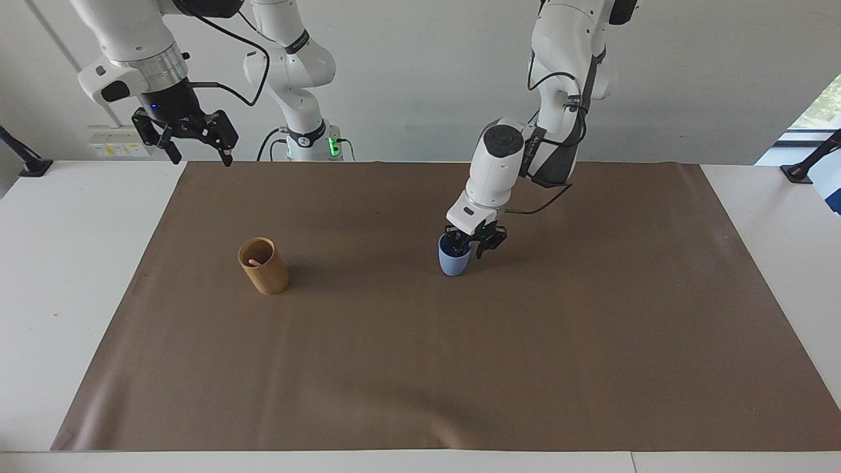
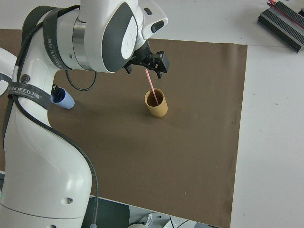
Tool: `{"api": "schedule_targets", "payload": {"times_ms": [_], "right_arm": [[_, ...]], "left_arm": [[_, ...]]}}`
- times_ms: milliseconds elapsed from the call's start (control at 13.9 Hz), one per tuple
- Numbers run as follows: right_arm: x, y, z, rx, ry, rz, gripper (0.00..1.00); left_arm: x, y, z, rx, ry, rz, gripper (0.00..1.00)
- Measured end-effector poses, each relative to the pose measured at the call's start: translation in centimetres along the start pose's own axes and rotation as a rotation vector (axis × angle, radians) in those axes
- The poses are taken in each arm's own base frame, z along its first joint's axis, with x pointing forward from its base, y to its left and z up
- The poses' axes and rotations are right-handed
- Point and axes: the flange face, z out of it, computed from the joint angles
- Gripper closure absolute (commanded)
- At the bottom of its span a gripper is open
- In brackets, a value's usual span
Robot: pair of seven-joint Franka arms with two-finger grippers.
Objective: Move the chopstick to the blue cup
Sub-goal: 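Carry the blue cup toward the table center and set it down, then open the left gripper, withdraw it while the right gripper reaches the straw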
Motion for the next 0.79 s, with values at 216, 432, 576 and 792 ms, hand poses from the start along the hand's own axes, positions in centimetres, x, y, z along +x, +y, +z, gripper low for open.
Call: {"api": "schedule_targets", "payload": {"times_ms": [216, 432, 576, 792], "right_arm": [[0.0, 0.0, 0.0, 0.0, 0.0, 0.0, 0.0], [0.0, 0.0, 0.0, 0.0, 0.0, 0.0, 0.0], [0.0, 0.0, 0.0, 0.0, 0.0, 0.0, 0.0], [0.1, 0.0, -0.1, 0.0, 0.011, -0.025, 0.0]], "left_arm": [[1.7, -2.6, -3.5, -0.015, 0.052, -0.014, 0.0], [3.4, -10.2, -10.2, 0.001, 0.057, 0.024, 0.0], [3.2, -16.1, -15.3, 0.017, 0.035, 0.062, 0.0], [3.0, -21.3, -20.9, 0.027, 0.012, 0.121, 0.0]]}}
